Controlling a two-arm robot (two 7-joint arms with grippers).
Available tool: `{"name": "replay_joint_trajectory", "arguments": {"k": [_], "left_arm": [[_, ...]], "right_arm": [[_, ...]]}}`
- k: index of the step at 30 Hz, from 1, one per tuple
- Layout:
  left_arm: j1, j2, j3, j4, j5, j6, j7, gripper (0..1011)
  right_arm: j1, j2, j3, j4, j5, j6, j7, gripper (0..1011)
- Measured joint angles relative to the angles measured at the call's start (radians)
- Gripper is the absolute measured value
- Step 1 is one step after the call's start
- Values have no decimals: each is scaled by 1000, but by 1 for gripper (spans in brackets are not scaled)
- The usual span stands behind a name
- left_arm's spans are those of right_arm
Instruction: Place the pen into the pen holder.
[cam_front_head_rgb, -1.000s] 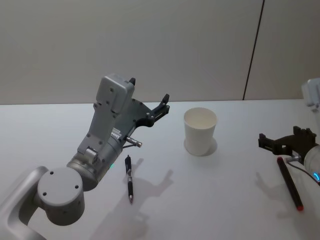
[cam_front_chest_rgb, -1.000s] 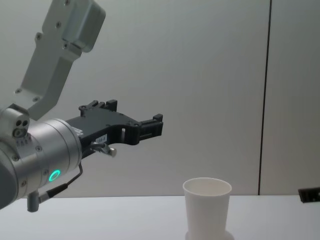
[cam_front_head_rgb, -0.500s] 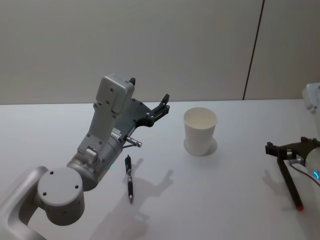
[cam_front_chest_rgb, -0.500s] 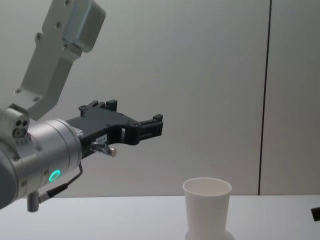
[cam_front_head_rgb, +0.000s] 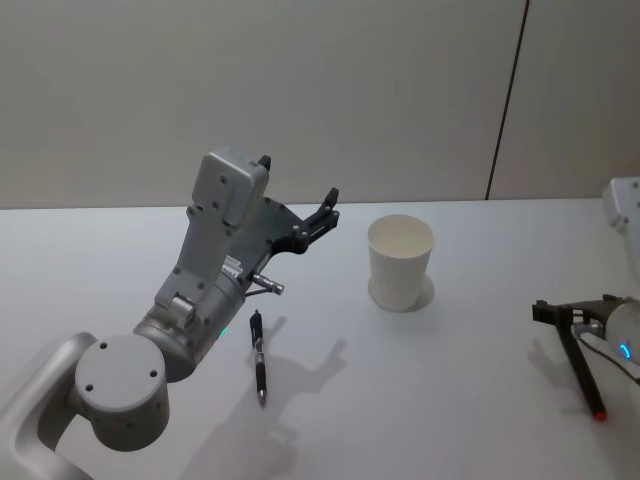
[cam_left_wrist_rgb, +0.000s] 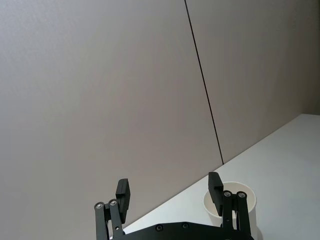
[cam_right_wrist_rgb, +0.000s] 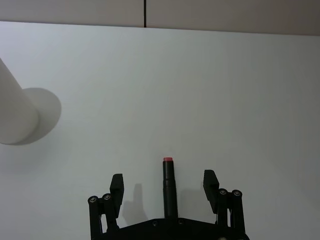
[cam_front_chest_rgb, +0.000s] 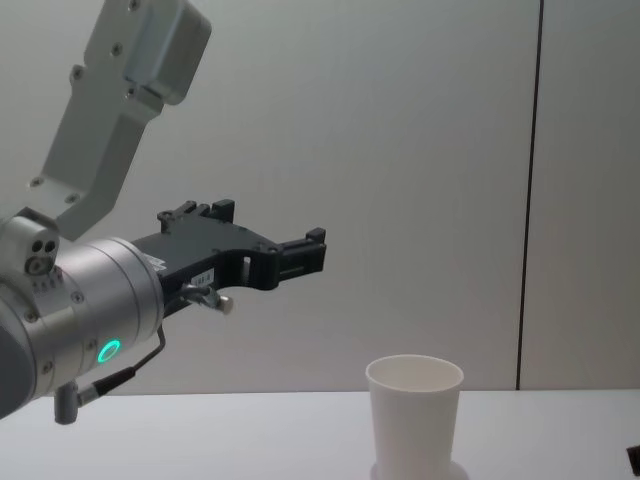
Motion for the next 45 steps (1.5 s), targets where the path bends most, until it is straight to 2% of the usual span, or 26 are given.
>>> {"name": "replay_joint_trajectory", "arguments": {"k": [15, 45], "left_arm": [[0, 0, 0, 0, 0, 0, 0, 1000], [0, 0, 0, 0, 0, 0, 0, 1000]], "right_arm": [[42, -36, 5, 83, 7, 29, -23, 1002], [118, -74, 12, 212, -65, 13, -21, 1002]]}}
